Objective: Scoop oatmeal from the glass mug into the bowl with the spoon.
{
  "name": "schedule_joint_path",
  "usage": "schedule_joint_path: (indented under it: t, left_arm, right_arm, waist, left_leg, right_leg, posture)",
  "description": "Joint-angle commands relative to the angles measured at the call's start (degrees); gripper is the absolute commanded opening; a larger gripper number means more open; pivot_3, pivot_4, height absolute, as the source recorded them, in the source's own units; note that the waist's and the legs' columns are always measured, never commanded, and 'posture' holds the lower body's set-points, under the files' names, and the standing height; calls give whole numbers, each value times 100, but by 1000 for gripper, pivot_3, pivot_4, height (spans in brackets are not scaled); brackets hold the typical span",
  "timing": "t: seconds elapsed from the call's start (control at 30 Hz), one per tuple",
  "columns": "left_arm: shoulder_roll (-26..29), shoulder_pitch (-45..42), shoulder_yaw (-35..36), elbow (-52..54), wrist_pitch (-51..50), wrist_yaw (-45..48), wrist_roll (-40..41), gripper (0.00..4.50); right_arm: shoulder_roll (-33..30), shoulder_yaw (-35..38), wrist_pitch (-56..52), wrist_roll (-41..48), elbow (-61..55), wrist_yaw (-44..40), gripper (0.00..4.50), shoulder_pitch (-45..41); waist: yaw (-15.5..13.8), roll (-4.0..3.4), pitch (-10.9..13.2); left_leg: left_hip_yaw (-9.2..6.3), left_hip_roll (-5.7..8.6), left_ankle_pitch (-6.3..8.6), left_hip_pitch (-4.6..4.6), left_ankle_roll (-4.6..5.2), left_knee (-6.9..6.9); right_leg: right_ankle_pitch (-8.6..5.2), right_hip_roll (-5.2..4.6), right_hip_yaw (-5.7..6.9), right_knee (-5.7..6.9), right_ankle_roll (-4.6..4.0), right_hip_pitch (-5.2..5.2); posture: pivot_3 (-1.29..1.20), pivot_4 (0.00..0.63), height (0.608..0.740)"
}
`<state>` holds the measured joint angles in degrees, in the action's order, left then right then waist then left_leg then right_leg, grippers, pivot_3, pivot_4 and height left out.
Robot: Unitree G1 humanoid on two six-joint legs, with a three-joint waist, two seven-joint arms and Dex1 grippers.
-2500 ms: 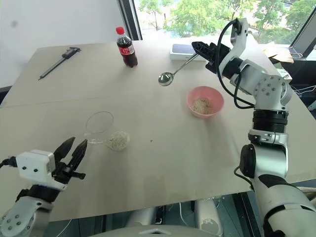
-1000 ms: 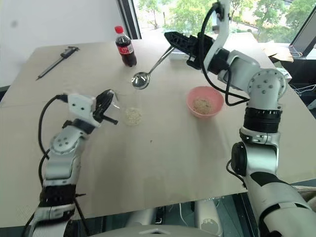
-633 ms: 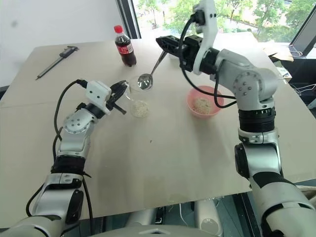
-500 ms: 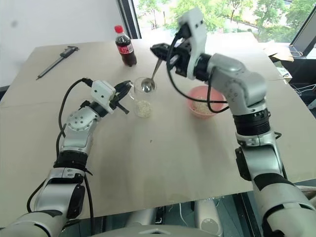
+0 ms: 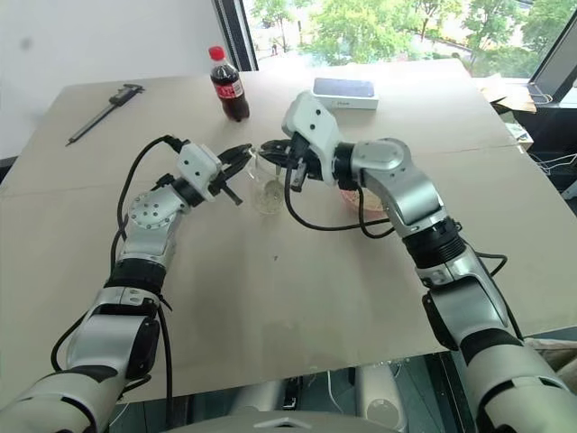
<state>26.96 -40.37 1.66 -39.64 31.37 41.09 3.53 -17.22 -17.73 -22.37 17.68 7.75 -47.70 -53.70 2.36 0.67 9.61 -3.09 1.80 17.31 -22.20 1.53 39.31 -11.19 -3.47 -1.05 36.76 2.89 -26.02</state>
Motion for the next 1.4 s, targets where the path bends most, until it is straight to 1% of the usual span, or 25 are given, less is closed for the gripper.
schedule_joint_path:
  t: [0.03, 0.1, 0.2, 0.37, 0.6, 0.93, 1.2, 1.4]
  left_arm:
    - [-1, -125, 99, 137, 231, -25, 142, 56]
    - [-8, -129, 100, 100, 270, -52, 110, 56]
    - [-29, -142, 72, 30, 360, -113, 29, 56]
    - [-119, -200, -27, -109, 608, -297, -210, 56]
    - [-285, -380, -146, -413, 834, -721, -508, 56]
    - [-610, -616, -123, -941, 915, -1251, -567, 56]
    - [-842, -805, -197, -1287, 1013, -1420, -667, 56]
    - [-973, -917, -249, -1526, 1110, -1538, -760, 56]
  right_arm:
    - [185, 393, -1022, 421, -209, 222, 0, 66]
    - [356, 777, -1887, 801, -225, 549, 0, 13]
    - [551, 1407, -2869, 1159, -8, 1076, 0, -234]
    - [793, 2301, -4008, 1594, 319, 1829, 0, -574]
    - [847, 3170, -4535, 1868, 532, 2493, 0, -965]
    - [482, 3979, -4977, 2107, 367, 3206, 0, -998]
    - [528, 4955, -5201, 2434, 545, 4165, 0, -1127]
    - [656, 5717, -5605, 2819, 603, 4902, 0, -1197]
  waist:
    - [-2, 0, 0]
    - [-5, 0, 0]
    - [-11, 0, 0]
    - [-11, 0, 0]
    - [-12, 0, 0]
    - [-6, 0, -1]
    - [-21, 1, -1]
    - [-25, 1, -3]
  left_leg:
    - [0, 0, 0, 0, 0, 1]
    - [-3, -1, 0, -1, 0, 2]
    - [-7, -1, 0, -1, -1, 3]
    - [-9, 1, -1, -2, -1, 2]
    - [-10, 5, -1, -5, -1, 2]
    - [-13, 5, -1, -12, 0, 3]
    - [-14, 8, -2, -13, 1, 6]
    - [-15, 7, -2, -15, 2, 7]
  right_leg:
    - [0, 0, 0, 0, 0, 0]
    - [0, -1, 1, 1, 0, 0]
    - [0, -4, 3, 4, 0, 1]
    - [0, -7, 4, 5, 0, 0]
    - [0, -11, 6, 6, 0, 0]
    - [1, -12, 11, 17, 1, -1]
    - [1, -14, 13, 18, 1, -1]
    - [1, -14, 14, 31, 1, 0]
  posture:
    - [0, 150, 740]
    - [0, 150, 740]
    - [0, 150, 740]
    - [0, 150, 740]
    - [0, 150, 740]
    - [0, 150, 740]
    - [0, 150, 740]
    - [0, 150, 740]
